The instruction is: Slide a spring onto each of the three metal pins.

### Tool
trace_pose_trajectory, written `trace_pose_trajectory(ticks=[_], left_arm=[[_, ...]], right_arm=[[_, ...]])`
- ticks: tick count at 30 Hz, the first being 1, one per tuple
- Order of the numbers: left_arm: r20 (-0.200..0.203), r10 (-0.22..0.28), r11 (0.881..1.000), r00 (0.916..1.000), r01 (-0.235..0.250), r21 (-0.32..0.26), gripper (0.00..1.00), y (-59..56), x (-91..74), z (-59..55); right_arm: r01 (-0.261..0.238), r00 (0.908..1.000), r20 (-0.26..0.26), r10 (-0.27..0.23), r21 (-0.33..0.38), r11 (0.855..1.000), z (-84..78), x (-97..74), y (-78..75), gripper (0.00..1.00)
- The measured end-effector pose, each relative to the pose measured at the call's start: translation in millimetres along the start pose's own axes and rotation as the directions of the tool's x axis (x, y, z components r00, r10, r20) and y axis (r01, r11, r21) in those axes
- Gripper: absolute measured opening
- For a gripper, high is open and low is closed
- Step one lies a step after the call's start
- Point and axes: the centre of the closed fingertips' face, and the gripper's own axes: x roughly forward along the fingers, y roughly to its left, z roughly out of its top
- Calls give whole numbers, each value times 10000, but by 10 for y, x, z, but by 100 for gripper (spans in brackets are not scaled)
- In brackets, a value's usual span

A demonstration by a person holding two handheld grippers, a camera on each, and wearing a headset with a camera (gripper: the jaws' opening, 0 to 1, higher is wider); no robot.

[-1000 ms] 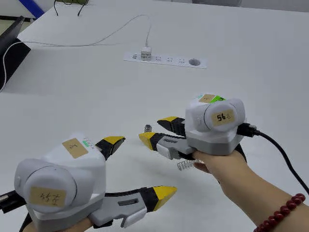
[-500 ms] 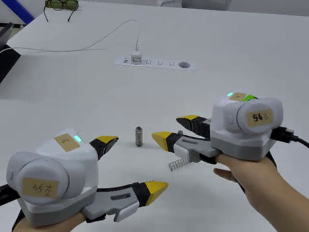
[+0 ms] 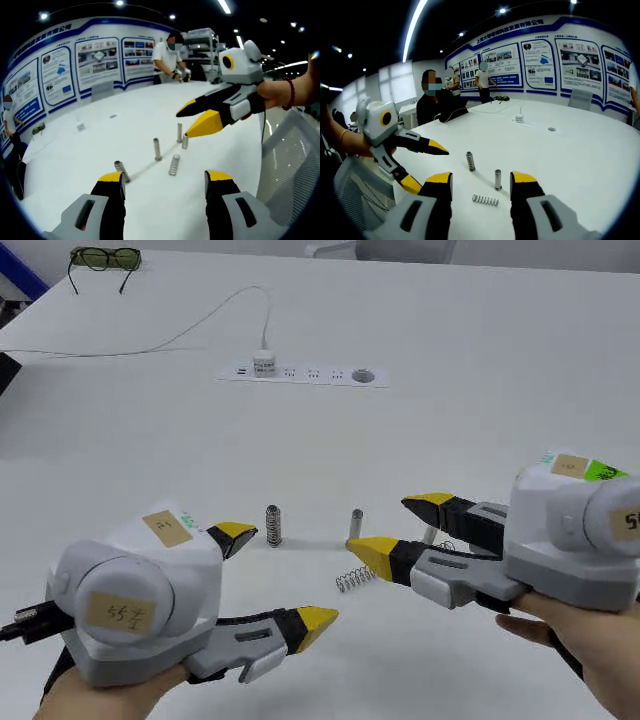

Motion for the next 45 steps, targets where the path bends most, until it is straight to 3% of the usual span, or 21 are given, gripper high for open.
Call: trace_pose_trajectory(ticks=[9,18,29,39,45], left_arm=[[-342,-427,9980,9985,442,458,52,-35,191,-94],[-564,-664,9975,9962,677,216,46,-58,368,-136],[-755,-1030,9944,9918,1046,172,34,-106,586,-206],[-1068,-1357,9906,9850,1370,48,28,-168,732,-288],[-1082,-1469,9887,9832,1494,149,24,-203,801,-276]], right_arm=[[33,10000,20,-32,-119,9999,-113,-187,-85,48],[259,9992,-307,-268,-318,9992,-236,-314,-219,51],[96,9984,-550,-99,-53,9999,-347,-391,-285,60],[317,9969,-728,-298,250,9992,-457,-444,-343,66],[469,9960,-780,-439,368,9982,-503,-482,-378,67]])
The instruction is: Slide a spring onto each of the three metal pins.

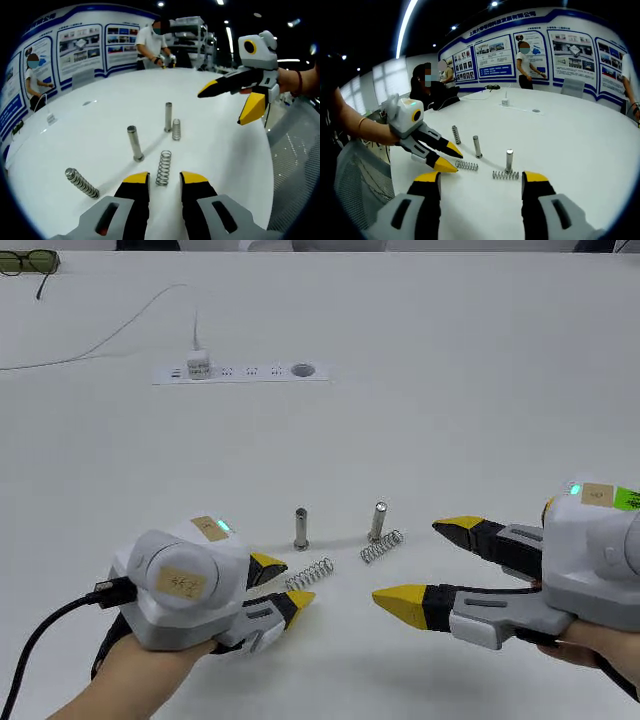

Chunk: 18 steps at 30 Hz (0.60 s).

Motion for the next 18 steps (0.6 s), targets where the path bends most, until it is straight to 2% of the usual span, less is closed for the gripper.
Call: trace_pose_trajectory(ticks=[6,9,10,14,18], left_arm=[[-337,-31,9997,9994,38,235,17,15,61,-59],[-389,-84,9996,9992,94,256,15,9,64,-73],[-296,-18,9990,9996,31,441,13,28,71,-58],[-415,8,9985,9991,15,553,12,12,59,-75],[-484,-37,9982,9988,66,593,11,4,55,-83]], right_arm=[[132,9998,146,-140,493,9987,-7,-36,-44,66],[212,9996,179,-221,490,9986,4,-42,-52,66],[249,9995,174,-258,489,9985,6,-43,-58,66],[554,9983,127,-568,944,9940,4,-33,-121,64],[639,9978,91,-649,846,9944,6,-13,-112,64]])
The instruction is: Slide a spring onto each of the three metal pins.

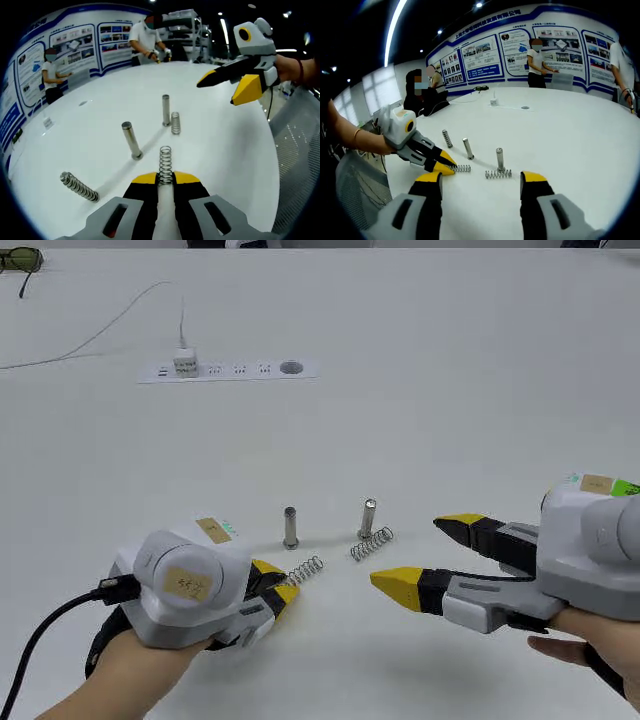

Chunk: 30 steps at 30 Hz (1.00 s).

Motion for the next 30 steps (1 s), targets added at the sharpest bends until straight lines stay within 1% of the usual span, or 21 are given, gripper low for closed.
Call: trace_pose_trajectory(ticks=[3,5,7,10,13,15,17,23,27,30], left_arm=[[-11,25,9999,10000,-25,-140,10,4,-7,-6],[-55,77,10000,10000,-77,-40,10,10,-13,-14],[-90,113,9999,9999,-113,-34,10,7,-18,-16],[-58,198,9997,9998,-198,-121,10,20,-37,-12],[295,185,9984,9994,-169,-540,10,23,-96,53],[492,193,9979,9986,-162,-633,10,21,-136,98],[755,181,9969,9970,-122,-772,10,13,-188,159],[1463,124,9950,9892,22,-996,10,-41,-353,324],[1758,186,9949,9843,-8,-1005,10,-69,-441,398],[2038,225,9955,9788,-32,-947,10,-87,-501,471]], right_arm=[[-40,10000,39,40,160,9999,4,11,14,64],[12,10000,81,-14,194,9998,9,10,5,64],[88,9997,243,-99,457,9989,39,9,-9,63],[150,9991,375,-172,589,9982,71,2,-28,63],[146,9983,550,-188,761,9970,115,1,-27,62],[139,9981,582,-187,823,9965,134,4,-20,61],[63,9973,726,-132,943,9955,169,10,-5,59],[-228,9935,1137,82,1282,9915,307,39,71,56],[-493,9907,1332,280,1597,9859,382,76,137,54],[-708,9889,1413,460,1757,9819,416,111,181,51]])
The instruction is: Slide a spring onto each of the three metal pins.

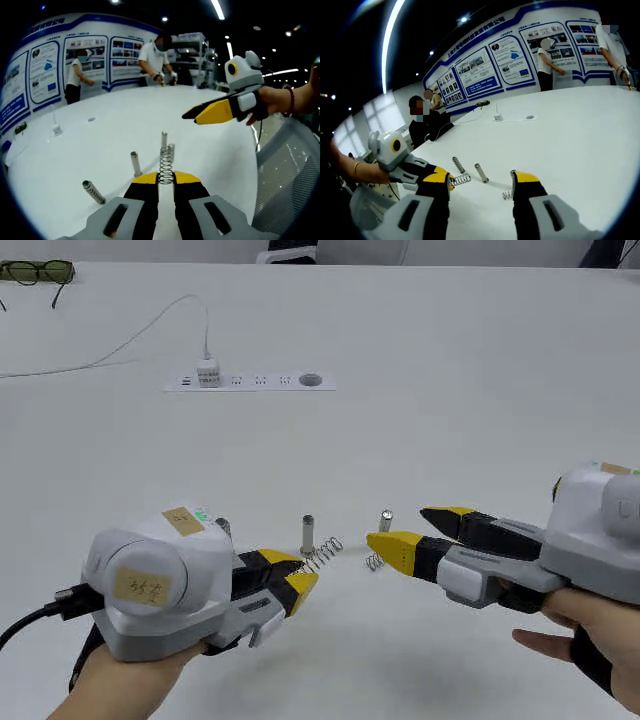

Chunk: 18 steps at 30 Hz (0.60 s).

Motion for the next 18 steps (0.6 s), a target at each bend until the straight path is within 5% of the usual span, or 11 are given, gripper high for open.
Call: trace_pose_trajectory(ticks=[12,18], left_arm=[[940,-50,9999,9956,61,-115,10,-125,-109,237],[1301,-18,9996,9915,55,-279,10,-162,-144,311]], right_arm=[[-894,9959,267,869,1188,9889,45,143,284,34],[-1395,9902,426,1333,2295,9633,25,190,388,29]])
